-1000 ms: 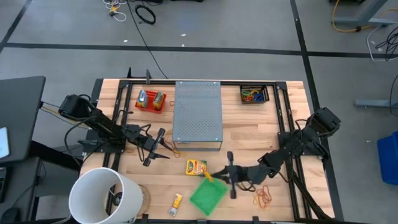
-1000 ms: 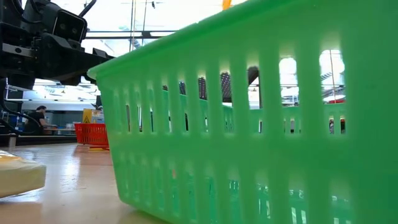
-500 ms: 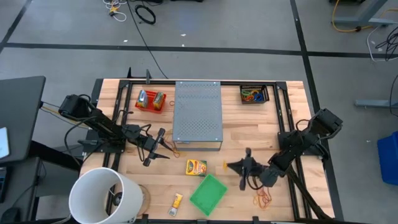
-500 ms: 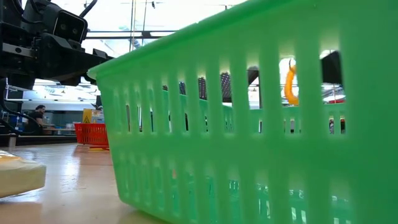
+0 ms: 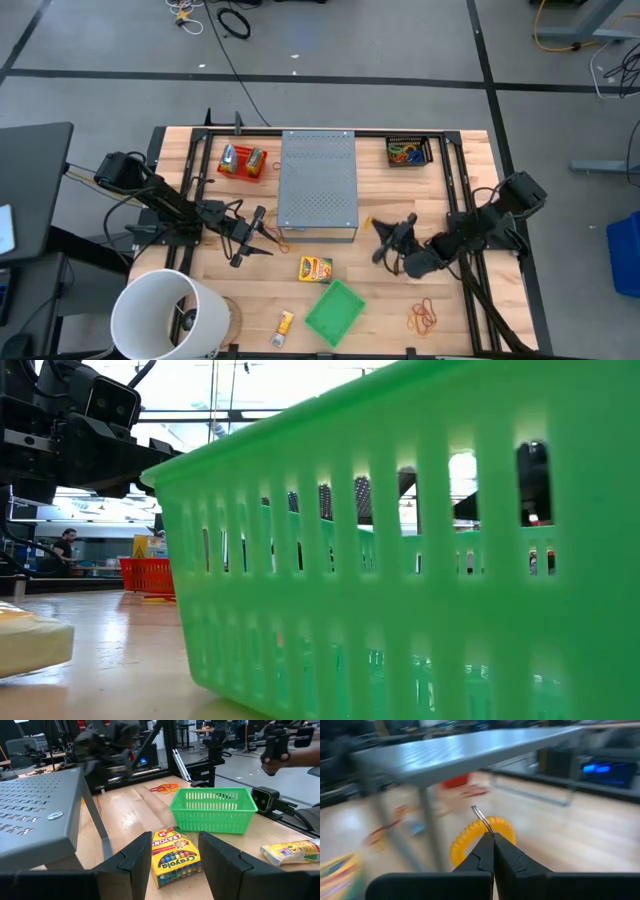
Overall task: Pick & Place Office Desk Supplies
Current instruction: Put the yellow spring keychain into the black basket
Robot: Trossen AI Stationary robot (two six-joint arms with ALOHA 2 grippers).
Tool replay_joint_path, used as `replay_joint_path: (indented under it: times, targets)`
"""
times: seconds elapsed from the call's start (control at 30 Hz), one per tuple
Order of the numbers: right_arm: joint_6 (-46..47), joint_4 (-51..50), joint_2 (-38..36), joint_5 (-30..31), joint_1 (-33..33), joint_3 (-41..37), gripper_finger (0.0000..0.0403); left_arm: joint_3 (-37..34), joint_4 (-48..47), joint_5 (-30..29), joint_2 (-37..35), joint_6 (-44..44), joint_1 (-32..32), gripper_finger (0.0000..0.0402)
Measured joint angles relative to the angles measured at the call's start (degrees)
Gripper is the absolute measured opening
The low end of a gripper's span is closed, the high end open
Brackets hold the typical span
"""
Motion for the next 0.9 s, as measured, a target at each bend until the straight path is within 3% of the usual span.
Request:
replay_joint_path:
  times: [0.27,0.63,0.9]
  targets:
    - [0.56,-0.07,0.00,5.91,-14.24,-0.04,0.0000,0.00,0.00,0.00,0.00,0.00,0.00,0.0168]
    - [0.95,-0.46,0.00,3.97,-34.56,-0.04,0.0000,0.00,-0.20,0.02,0.00,0.00,-0.04,0.0168]
    - [-0.48,-0.55,0.00,0.22,-44.44,-0.04,0.0000,0.00,-0.28,0.02,0.00,0.00,-0.04,0.0168]
